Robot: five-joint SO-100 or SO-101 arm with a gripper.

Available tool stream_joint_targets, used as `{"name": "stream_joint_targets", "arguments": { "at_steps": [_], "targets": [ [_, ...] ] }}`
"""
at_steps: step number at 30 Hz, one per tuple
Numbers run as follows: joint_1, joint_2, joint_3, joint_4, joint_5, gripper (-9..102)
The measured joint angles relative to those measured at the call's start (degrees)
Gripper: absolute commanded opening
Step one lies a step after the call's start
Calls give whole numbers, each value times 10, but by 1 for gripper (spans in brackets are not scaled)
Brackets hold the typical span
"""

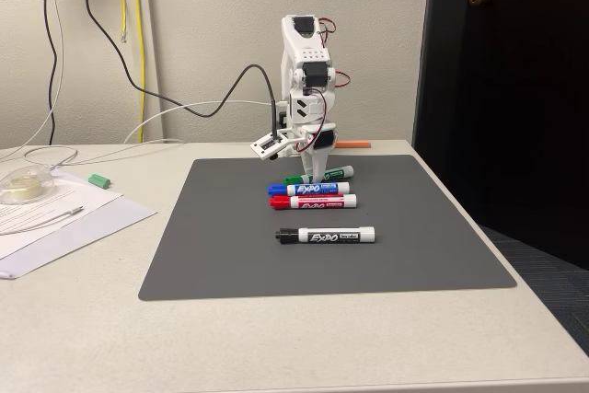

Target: Pick up the green marker.

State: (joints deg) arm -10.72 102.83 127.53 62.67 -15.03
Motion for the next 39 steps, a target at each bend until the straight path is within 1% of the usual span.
{"name": "stream_joint_targets", "arguments": {
  "at_steps": [6,11,20,24,28,32,39],
  "targets": [
    [1,54,0,0,34,4],
    [3,143,-19,4,54,4],
    [4,171,-136,17,53,4],
    [5,172,-200,8,75,4],
    [18,189,-236,-20,94,4],
    [40,207,-271,-32,118,4],
    [86,292,-274,-24,121,4]
  ]
}}
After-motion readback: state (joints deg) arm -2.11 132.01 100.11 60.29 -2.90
